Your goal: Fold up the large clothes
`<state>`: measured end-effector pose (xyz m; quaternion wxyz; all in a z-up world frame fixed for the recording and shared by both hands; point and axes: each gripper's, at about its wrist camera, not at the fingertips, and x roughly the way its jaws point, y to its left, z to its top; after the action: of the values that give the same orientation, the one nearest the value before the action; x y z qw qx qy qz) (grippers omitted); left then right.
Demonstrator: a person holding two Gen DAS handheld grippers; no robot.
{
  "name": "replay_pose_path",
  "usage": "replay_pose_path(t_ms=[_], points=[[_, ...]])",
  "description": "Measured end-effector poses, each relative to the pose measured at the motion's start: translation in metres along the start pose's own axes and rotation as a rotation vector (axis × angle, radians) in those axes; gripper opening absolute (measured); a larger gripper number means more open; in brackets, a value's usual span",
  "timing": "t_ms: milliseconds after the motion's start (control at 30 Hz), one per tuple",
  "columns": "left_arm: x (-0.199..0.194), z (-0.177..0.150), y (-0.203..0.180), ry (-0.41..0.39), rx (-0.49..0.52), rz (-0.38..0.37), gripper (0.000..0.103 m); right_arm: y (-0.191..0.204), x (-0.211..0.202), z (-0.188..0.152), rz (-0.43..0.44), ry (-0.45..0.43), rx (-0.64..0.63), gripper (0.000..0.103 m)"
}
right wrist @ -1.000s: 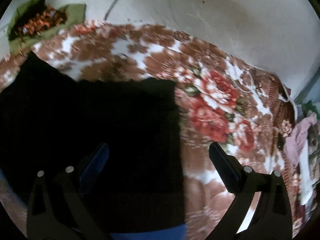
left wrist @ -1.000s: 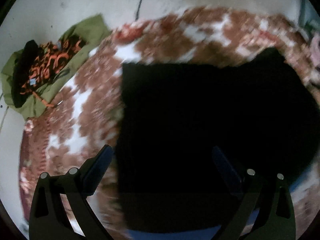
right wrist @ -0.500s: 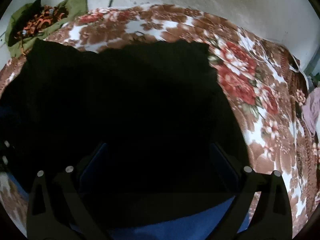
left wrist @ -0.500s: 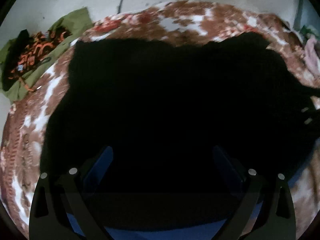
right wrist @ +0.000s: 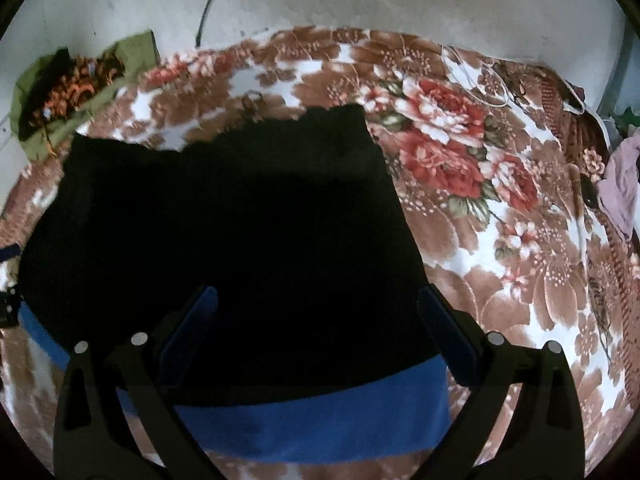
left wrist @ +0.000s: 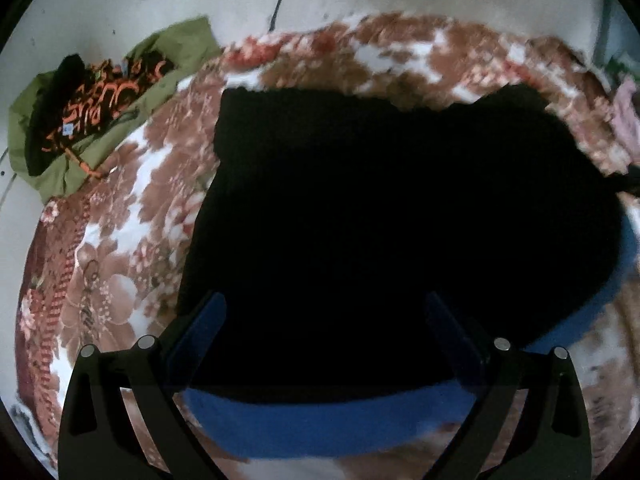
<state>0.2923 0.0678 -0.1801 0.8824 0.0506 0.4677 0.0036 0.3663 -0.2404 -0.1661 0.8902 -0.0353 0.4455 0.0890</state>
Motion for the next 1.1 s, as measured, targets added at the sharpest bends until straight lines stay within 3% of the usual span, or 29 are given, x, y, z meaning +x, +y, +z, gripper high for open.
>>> replay_pose_path(t_ms=[233, 533, 900, 1000, 1100], points=[[-0.051, 0.010, -0.041, -0.075, 0.018, -0.086, 0.098, 0.023, -0.039, 0.006, 0.049, -0.053, -0.033, 0.098], [-0.081, -0.003, -0.042, -0.095, -0.037, -0.102, 0.098, 0.032, -0.073, -0.003, 0.144, -0.055, -0.080, 0.098], [-0.079, -0.033, -0.016, -0.042, -0.068, -0.042, 0.098, 0.047, -0.074, -0.022, 0.124, -0.021, -0.142, 0.098], [-0.067, -0.051, 0.006, 0.004, -0.145, -0.020, 0.098, 0.057, -0.066, -0.022, 0.126, -0.013, -0.144, 0.098], [-0.054, -0.071, 0.033, 0.044, -0.267, -0.046, 0.098, 0.066, -0.055, -0.021, 0.130, -0.002, -0.133, 0.098]])
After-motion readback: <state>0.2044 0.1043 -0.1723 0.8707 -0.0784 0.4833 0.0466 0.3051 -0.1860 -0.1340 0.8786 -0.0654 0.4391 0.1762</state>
